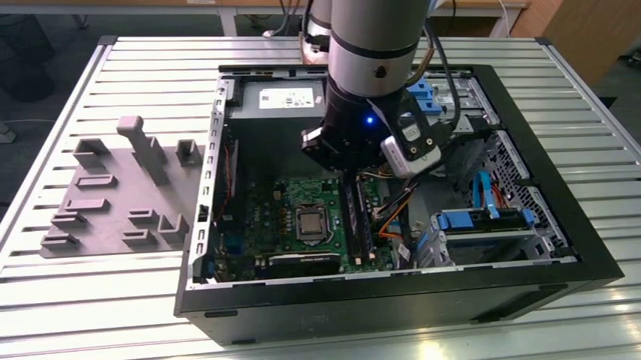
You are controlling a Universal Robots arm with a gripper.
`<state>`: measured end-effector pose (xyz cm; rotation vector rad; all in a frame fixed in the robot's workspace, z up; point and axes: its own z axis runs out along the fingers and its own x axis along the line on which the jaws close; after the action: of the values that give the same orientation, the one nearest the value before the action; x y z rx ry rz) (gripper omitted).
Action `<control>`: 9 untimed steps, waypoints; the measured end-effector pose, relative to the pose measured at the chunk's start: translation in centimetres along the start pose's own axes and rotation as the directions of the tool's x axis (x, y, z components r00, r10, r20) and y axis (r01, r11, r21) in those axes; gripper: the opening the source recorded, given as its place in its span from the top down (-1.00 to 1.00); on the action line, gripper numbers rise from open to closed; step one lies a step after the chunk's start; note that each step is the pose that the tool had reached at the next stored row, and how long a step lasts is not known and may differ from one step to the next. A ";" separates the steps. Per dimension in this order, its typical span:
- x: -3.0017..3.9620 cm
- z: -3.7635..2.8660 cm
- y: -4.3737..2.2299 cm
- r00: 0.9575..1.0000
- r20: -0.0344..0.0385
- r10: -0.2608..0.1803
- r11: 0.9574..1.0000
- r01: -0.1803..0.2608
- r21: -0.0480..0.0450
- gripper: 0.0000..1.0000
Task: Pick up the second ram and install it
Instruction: 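Insert the second ram into the second slot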
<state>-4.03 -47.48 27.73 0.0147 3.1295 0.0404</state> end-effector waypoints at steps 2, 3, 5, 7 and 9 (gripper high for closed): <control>-0.01 0.38 -0.01 1.000 0.000 0.004 1.000 -0.004 0.000 0.72; -0.01 0.55 -0.01 1.000 0.000 0.005 1.000 -0.005 0.000 0.72; -0.05 0.91 -0.03 1.000 0.000 0.006 1.000 -0.006 0.000 0.72; -0.14 1.27 -0.05 1.000 0.000 0.007 1.000 -0.007 0.000 0.72; -0.24 1.65 -0.08 1.000 0.000 0.008 1.000 -0.008 0.000 0.72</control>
<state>-3.77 -47.52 26.08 0.0272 3.1293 0.0411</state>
